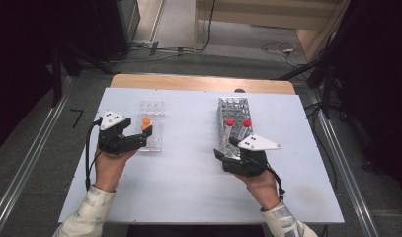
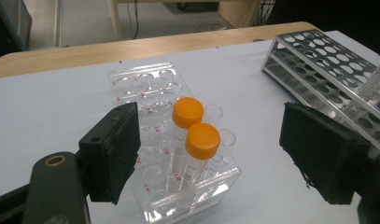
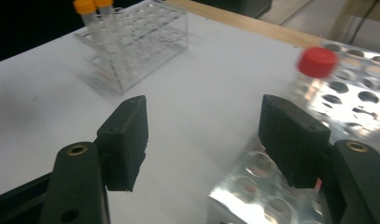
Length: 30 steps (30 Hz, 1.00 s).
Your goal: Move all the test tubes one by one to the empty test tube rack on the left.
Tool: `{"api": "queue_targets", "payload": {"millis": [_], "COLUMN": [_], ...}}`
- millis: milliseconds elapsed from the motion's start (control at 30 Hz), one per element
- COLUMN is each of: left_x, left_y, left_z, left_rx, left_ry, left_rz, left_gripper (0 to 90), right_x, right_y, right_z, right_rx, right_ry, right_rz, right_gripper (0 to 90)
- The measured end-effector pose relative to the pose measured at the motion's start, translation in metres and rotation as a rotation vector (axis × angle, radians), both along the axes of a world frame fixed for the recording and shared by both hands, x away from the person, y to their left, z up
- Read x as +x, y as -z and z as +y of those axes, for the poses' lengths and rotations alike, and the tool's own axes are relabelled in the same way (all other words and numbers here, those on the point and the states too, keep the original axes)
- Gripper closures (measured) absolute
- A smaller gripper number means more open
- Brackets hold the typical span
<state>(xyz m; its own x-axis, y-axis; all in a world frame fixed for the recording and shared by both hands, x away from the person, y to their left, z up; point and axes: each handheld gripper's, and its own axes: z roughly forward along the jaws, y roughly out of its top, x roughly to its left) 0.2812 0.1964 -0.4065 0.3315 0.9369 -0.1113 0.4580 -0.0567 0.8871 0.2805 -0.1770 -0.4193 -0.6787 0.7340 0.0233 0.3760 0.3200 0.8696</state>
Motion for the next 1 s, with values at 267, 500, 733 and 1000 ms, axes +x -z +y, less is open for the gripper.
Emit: {"api": "queue_targets", "payload": {"millis": [267, 500, 733, 1000], "left_x": [0.000, 0.001, 0.001, 0.002], "left_y": [-0.001, 0.001, 0.002, 0.003], "left_z": [0.001, -0.002, -0.003, -0.004], "left_rx": [-0.003, 0.003, 0.008, 0.010], "left_ry": [-0.008, -0.001, 0.004, 0.008], "left_rz": [-0.001, 0.010, 0.017, 0.023], "left_gripper": [20.7, 20.7, 20.7, 21.3], "right_x": [0.017, 0.044, 0.060, 0.065], "right_y": [0.005, 0.019, 0.029, 0.031], "right_z": [-0.027, -0.037, -0.035, -0.034], "right_rx": [0.000, 0.002, -0.010, -0.034], "right_ry": [0.108, 0.210, 0.241, 0.245], "right_rz": [0.006, 0.037, 0.026, 0.030], "right_gripper": [32.4, 37.7, 53.7, 68.4]}}
